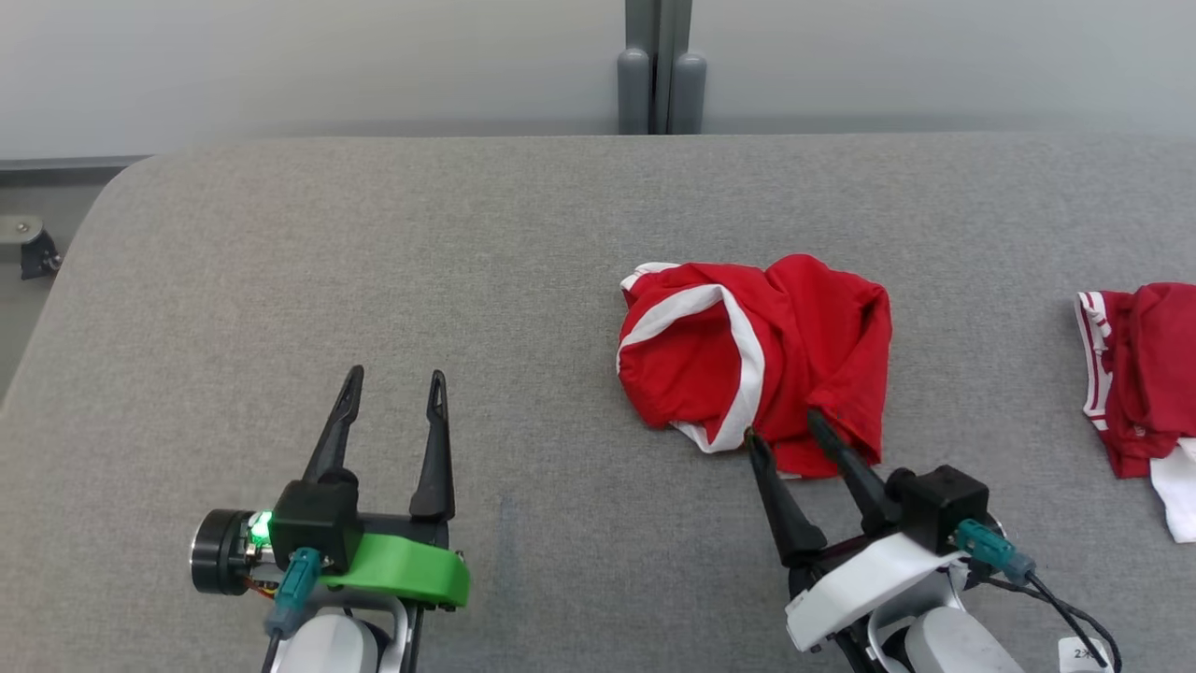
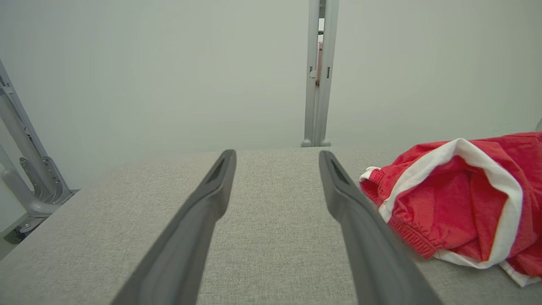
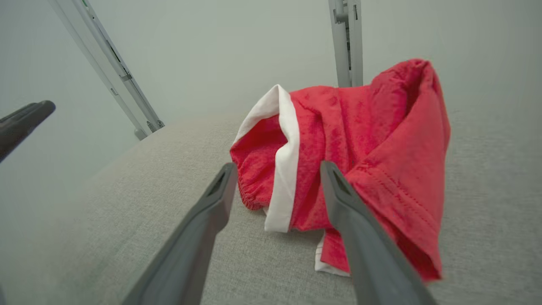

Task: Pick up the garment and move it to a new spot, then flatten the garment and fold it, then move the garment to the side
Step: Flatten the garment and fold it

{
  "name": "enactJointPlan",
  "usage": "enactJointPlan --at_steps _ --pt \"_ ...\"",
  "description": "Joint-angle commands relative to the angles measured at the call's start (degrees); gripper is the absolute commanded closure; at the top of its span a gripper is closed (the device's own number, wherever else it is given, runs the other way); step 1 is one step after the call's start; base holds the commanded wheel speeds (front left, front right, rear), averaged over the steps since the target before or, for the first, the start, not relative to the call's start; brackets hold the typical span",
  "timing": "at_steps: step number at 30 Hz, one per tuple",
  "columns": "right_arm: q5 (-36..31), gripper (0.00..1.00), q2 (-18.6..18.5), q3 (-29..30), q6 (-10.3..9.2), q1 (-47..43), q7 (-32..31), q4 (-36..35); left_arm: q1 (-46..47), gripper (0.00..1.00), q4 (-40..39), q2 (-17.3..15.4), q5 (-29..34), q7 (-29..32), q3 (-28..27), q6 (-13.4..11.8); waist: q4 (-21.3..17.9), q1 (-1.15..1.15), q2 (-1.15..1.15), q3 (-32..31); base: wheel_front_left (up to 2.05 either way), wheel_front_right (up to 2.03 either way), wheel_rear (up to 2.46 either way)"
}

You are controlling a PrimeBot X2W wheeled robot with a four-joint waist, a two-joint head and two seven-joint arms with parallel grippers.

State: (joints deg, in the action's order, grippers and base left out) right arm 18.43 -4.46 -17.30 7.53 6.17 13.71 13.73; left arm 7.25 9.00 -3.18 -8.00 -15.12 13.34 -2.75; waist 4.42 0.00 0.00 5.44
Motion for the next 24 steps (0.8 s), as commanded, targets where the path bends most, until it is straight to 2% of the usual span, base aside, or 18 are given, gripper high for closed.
enactJointPlan --at_steps 1,5,14,24 --pt "0.65 0.0 0.09 -0.47 -0.09 1.14 0.12 1.49 0.73 0.0 0.47 0.02 0.32 -0.02 0.44 0.59 1.51 0.0 0.0 1.11 0.0 0.0 0.0" --pt "1.65 0.0 0.68 -1.88 -0.09 2.3 0.46 6.4 0.91 0.0 0.97 0.17 0.65 -0.02 1.58 1.38 3.17 0.0 0.0 1.59 0.0 0.0 0.0" --pt "2.14 0.0 1.36 0.6 -0.09 6.12 0.92 16.34 1.82 0.0 -0.47 0.21 -1.36 -0.02 3.38 -0.01 6.48 0.0 0.0 3.92 0.0 0.0 0.0" --pt "8.88 0.0 1.44 0.43 -0.09 11.64 1.19 22.66 3.22 0.0 -0.14 0.21 -2.37 -0.02 4.8 -1.38 9.8 0.0 0.0 6.22 0.0 0.0 0.0"
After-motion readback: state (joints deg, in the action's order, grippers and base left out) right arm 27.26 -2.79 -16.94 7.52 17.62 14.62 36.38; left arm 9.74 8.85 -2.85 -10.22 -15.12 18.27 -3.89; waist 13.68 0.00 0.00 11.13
